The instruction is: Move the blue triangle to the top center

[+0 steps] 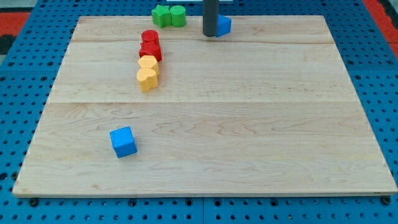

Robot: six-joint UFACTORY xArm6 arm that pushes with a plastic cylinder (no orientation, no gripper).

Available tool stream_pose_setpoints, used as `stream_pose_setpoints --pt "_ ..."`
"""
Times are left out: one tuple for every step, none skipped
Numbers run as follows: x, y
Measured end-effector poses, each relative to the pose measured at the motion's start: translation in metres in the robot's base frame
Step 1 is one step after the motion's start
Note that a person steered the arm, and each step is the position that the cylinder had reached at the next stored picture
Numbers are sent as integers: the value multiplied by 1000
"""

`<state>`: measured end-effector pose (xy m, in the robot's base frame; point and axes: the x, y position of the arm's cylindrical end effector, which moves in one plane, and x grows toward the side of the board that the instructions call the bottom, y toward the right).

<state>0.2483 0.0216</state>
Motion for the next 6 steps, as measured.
stream_pose_setpoints --pt "7 15" --pt "3 46" --pt "-10 46" --pt "-8 44" --pt "11 73" --pt "4 111"
